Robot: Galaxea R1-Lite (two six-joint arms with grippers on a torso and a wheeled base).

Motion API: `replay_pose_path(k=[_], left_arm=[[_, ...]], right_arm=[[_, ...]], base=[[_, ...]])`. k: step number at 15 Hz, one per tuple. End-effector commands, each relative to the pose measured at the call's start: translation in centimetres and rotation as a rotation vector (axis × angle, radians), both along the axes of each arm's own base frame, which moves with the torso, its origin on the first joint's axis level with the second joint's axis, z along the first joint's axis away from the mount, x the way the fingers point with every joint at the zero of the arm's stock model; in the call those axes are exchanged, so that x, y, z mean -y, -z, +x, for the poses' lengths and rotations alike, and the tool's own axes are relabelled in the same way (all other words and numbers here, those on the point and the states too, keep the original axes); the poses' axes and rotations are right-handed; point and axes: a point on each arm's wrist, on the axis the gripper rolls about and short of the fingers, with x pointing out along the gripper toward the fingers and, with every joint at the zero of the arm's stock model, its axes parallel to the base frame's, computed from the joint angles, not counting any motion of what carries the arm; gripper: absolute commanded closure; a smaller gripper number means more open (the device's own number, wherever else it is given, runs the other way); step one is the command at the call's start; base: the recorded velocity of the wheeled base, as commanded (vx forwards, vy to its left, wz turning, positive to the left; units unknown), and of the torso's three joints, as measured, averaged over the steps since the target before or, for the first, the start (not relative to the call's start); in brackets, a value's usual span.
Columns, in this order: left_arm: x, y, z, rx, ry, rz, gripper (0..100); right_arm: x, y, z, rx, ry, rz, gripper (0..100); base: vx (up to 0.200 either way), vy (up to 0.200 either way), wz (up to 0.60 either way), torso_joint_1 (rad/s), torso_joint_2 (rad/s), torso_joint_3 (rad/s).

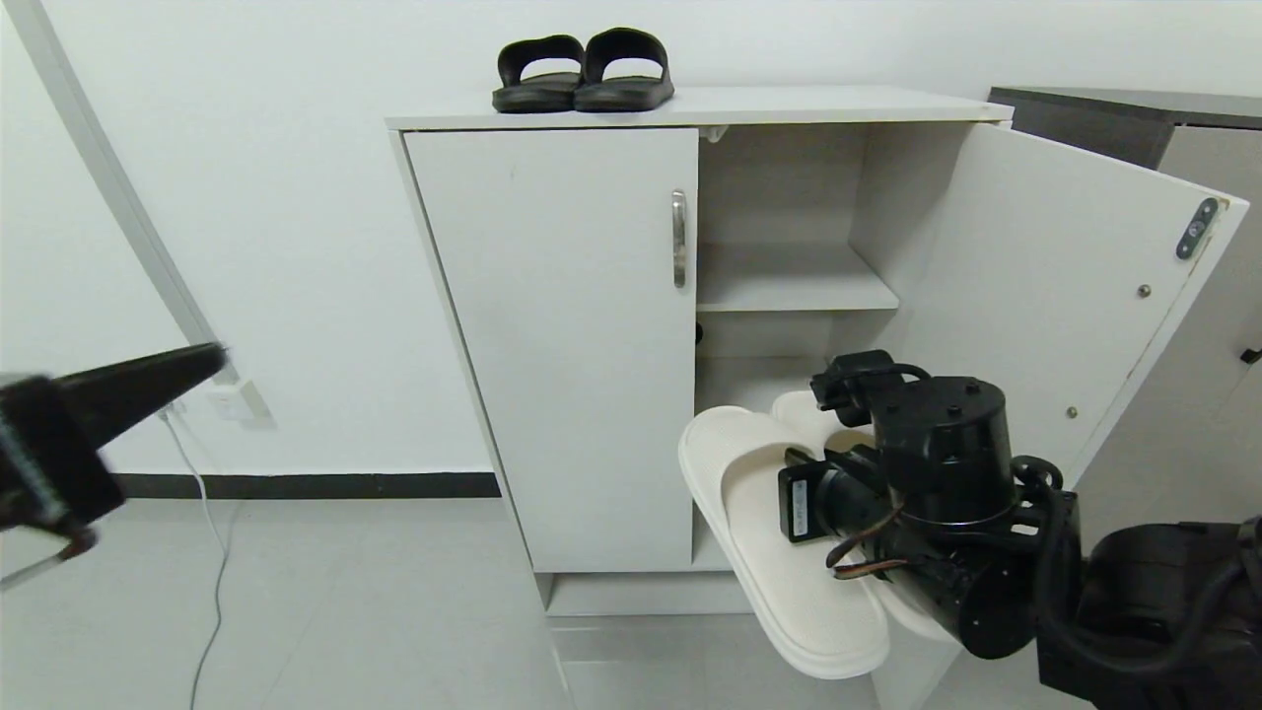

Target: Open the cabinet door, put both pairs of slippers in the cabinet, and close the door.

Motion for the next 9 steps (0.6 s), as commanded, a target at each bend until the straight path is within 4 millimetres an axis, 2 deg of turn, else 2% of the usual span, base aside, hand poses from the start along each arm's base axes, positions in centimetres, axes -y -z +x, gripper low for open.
replay_pose_path(k=[1,3,4,7,8,9], left_arm=[[-4.0,5.5,-7.7,0.058,-0.354,0.025,100],[-4.2,7.6,-9.2,0.073,-0.454,0.026,100],[-4.2,9.4,-10.1,0.08,-0.497,0.027,100],[-4.2,13.3,-11.2,0.079,-0.508,0.061,100],[-4.2,14.0,-11.4,0.083,-0.522,0.067,100],[-4.2,15.3,-11.7,0.084,-0.572,0.069,100]], right_arm=[[-0.5,0.9,0.6,-0.016,0.004,-0.018,100],[-0.5,0.9,0.6,-0.017,0.004,-0.019,100],[-0.4,1.0,0.6,-0.019,0.007,-0.021,100],[-0.5,1.4,0.8,-0.028,0.007,-0.028,100],[-0.6,1.4,0.9,-0.028,0.007,-0.03,100],[-0.6,1.5,0.9,-0.029,0.008,-0.032,100]], base=[[0.0,0.0,0.0,0.0,0.0,0.0],[0.0,0.0,0.0,0.0,0.0,0.0],[0.0,0.0,0.0,0.0,0.0,0.0],[0.0,0.0,0.0,0.0,0.0,0.0],[0.0,0.0,0.0,0.0,0.0,0.0],[0.0,0.0,0.0,0.0,0.0,0.0]])
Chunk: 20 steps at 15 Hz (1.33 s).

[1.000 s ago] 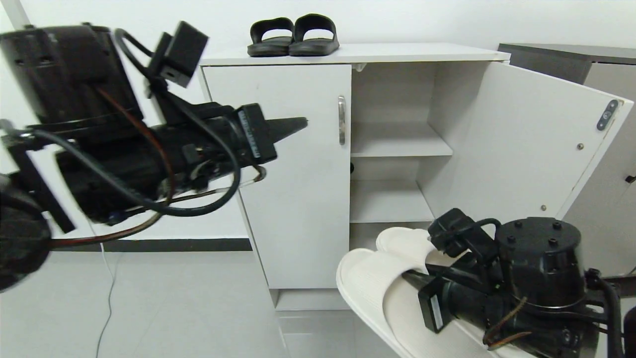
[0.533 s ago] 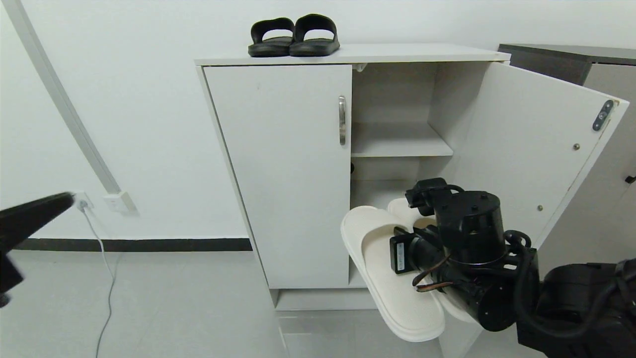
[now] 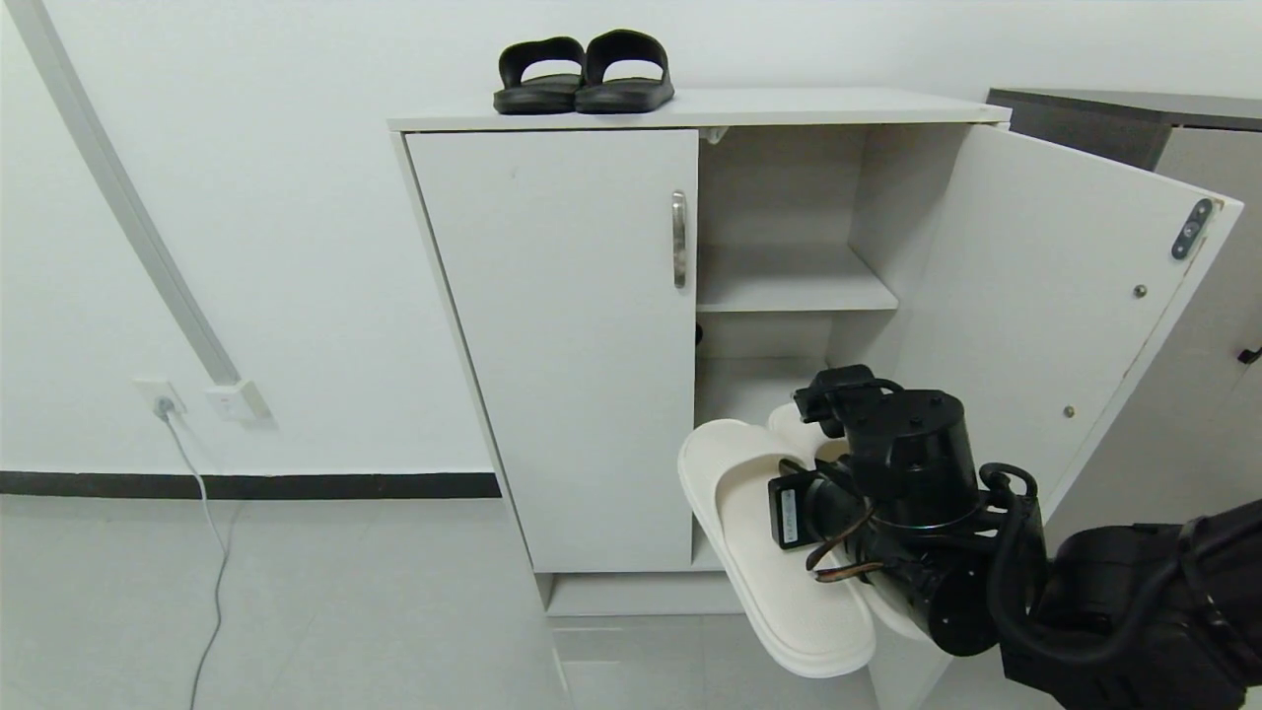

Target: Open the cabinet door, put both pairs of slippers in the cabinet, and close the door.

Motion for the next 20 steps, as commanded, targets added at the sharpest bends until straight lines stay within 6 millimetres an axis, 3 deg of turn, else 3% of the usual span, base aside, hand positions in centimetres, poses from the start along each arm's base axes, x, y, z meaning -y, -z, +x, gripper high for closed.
replay_pose_path(k=[1,5,9,18,20], left_arm=[[0.1,3.0,-1.2,0.054,-0.058,0.01,100],[0.2,5.1,-0.6,0.022,0.002,0.024,100],[0.7,6.3,-1.0,0.015,0.351,0.03,100],[0.8,6.3,-1.1,0.02,0.377,0.02,100],[0.8,6.3,-1.1,0.02,0.378,0.021,100]], right_arm=[[-0.1,0.1,0.1,-0.003,0.0,-0.003,100],[0.0,0.2,0.0,-0.004,0.0,-0.003,100],[-0.1,0.5,0.1,-0.014,-0.005,-0.008,100],[-0.8,1.3,0.4,0.02,0.0,0.007,100],[-1.3,1.3,1.5,0.059,0.106,-0.007,100]], base=[[0.0,0.0,0.0,0.0,0.0,0.0],[0.0,0.0,0.0,0.0,0.0,0.0],[0.0,0.0,0.0,0.0,0.0,0.0],[0.0,0.0,0.0,0.0,0.0,0.0],[0.0,0.0,0.0,0.0,0.0,0.0]])
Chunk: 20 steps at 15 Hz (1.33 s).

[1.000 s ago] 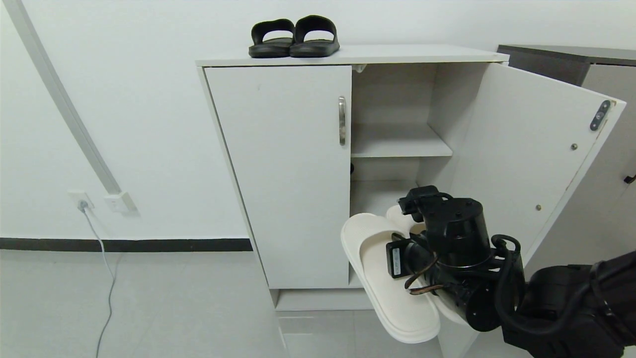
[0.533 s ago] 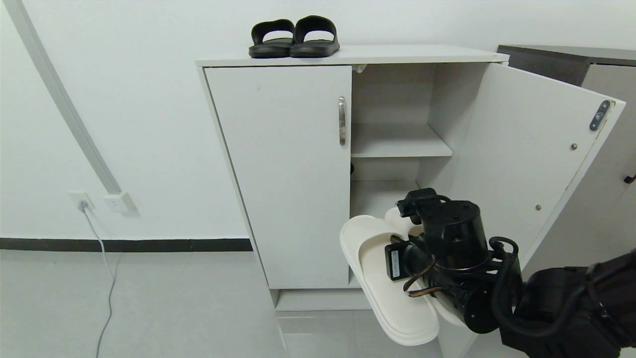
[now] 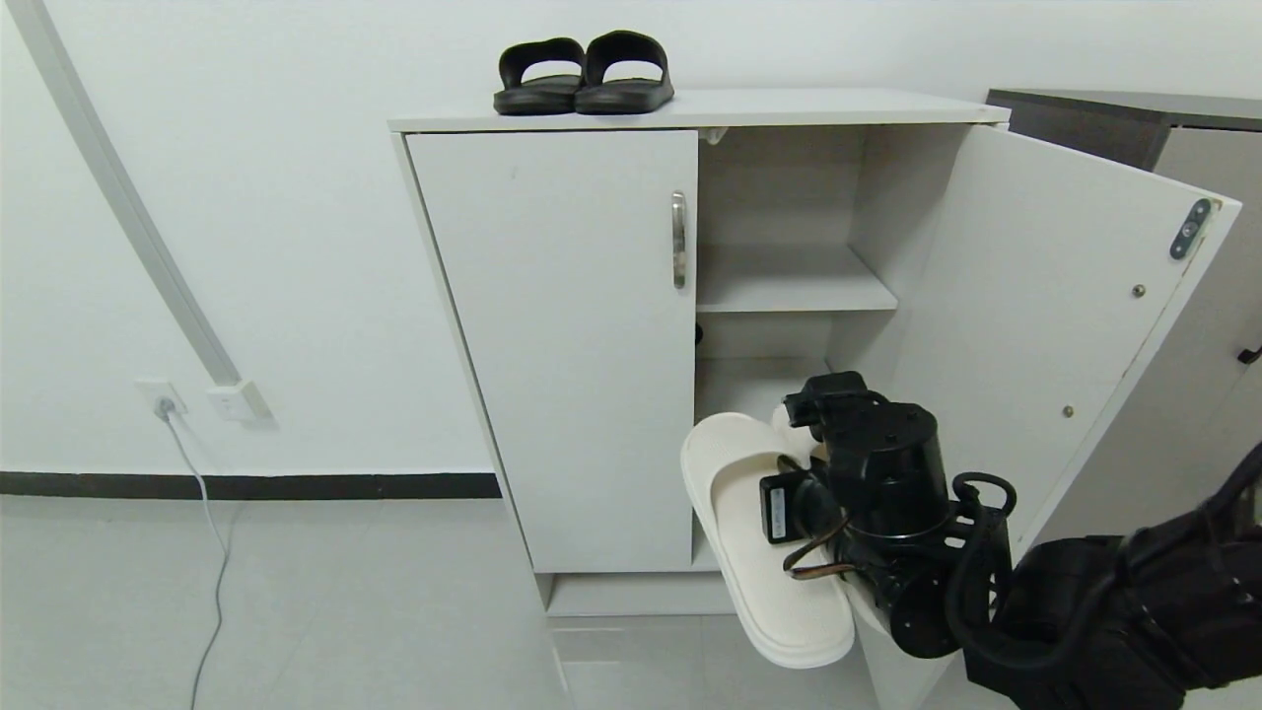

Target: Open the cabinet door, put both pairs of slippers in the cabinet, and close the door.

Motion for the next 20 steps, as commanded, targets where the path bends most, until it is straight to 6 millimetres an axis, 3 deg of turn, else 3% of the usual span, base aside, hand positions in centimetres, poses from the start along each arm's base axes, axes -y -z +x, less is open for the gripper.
replay_pose_path(k=[1,4,8,15,20], left_arm=[[0.0,0.0,0.0,-0.001,0.002,0.007,100],[0.0,0.0,0.0,-0.002,0.002,0.007,100],[0.0,0.0,0.0,-0.003,0.002,0.004,100],[0.0,0.0,0.0,-0.003,0.0,0.002,100],[0.0,0.0,0.0,-0.001,0.0,-0.001,100]], right_arm=[[-0.7,-0.2,1.5,0.036,0.081,0.009,100],[-0.9,-0.7,3.4,0.078,0.195,0.022,100],[-1.0,-0.8,3.4,0.082,0.194,0.026,100],[-1.4,0.2,3.6,0.074,0.189,0.019,100],[-0.1,0.6,4.6,0.065,0.232,0.006,100]], base=[[0.0,0.0,0.0,0.0,0.0,0.0],[0.0,0.0,0.0,0.0,0.0,0.0],[0.0,-0.15,0.0,0.003,0.0,0.005],[0.0,0.0,0.0,0.0,0.0,0.0],[0.0,0.0,0.0,0.0,0.0,0.0]])
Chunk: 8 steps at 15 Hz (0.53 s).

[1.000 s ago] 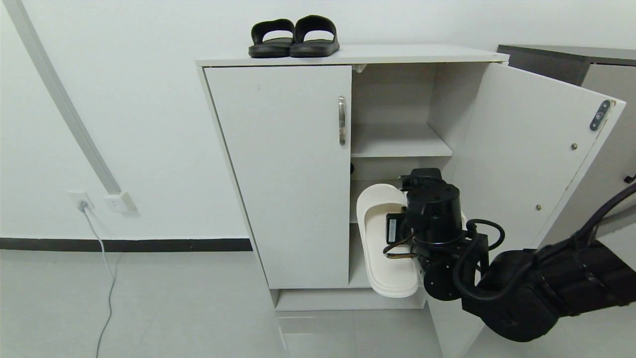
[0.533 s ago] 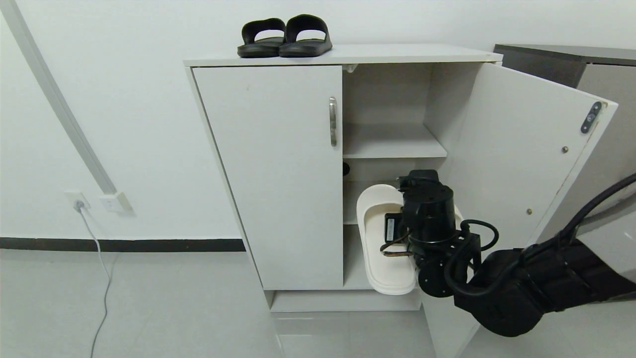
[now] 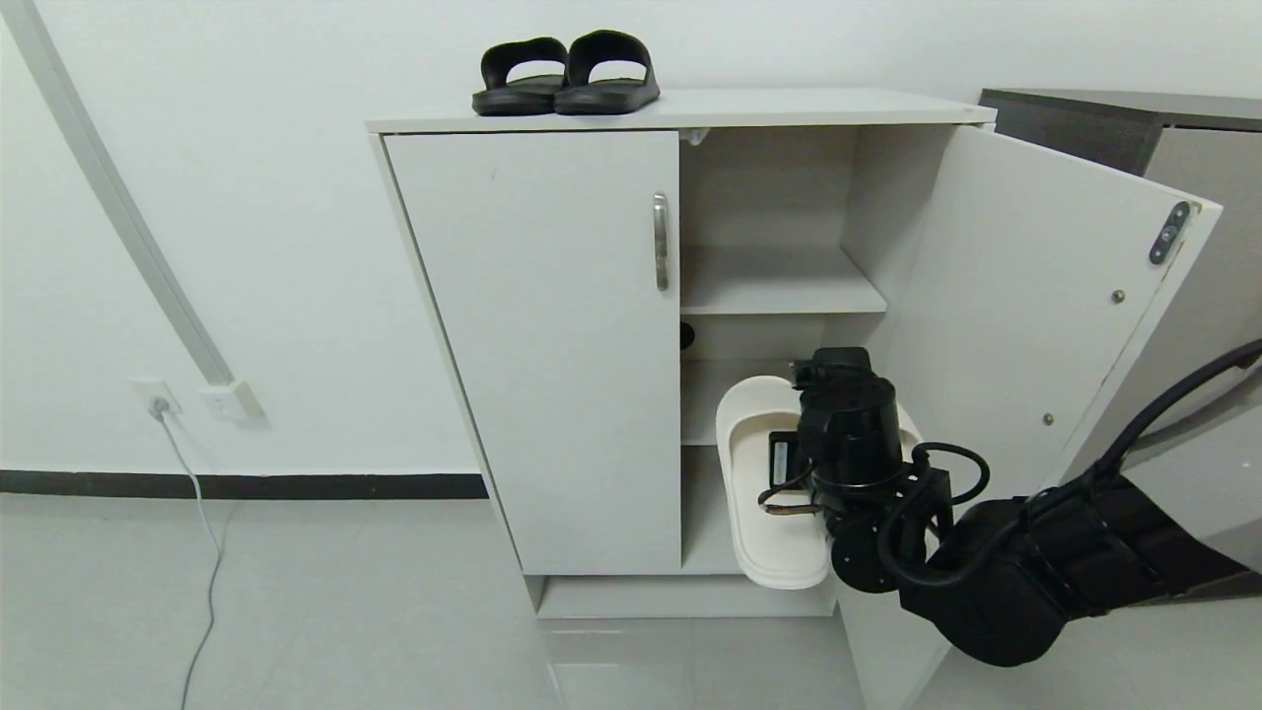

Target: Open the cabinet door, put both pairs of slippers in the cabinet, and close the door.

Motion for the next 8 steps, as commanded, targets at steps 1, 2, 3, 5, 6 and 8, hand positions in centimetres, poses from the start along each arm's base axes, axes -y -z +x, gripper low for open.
replay_pose_path(k=[1,2,3,5,6,8], left_arm=[[0.0,0.0,0.0,-0.002,0.0,-0.001,100],[0.0,0.0,0.0,-0.002,0.0,-0.002,100],[0.0,0.0,0.0,-0.002,0.0,-0.005,100],[0.0,0.0,0.0,-0.002,0.0,-0.007,100],[0.0,0.0,0.0,-0.002,-0.001,-0.007,100],[0.0,0.0,0.0,-0.002,-0.001,-0.007,100]], right_arm=[[0.6,0.1,0.5,-0.003,0.02,-0.002,100],[0.8,0.3,0.7,-0.01,0.027,-0.008,100],[1.0,0.6,0.9,-0.014,0.035,-0.012,100],[1.3,0.6,1.1,-0.015,0.044,-0.013,100],[1.5,0.6,1.3,-0.017,0.052,-0.014,100],[1.9,0.6,1.6,-0.017,0.064,-0.014,100]], base=[[0.0,0.0,0.0,0.0,0.0,0.0],[0.0,0.0,0.0,0.0,0.0,0.0],[0.0,0.0,0.0,0.0,0.0,0.0],[0.0,0.0,0.0,0.0,0.0,0.0],[0.0,0.0,0.0,0.0,0.0,0.0],[0.0,0.0,0.0,0.0,0.0,0.0]])
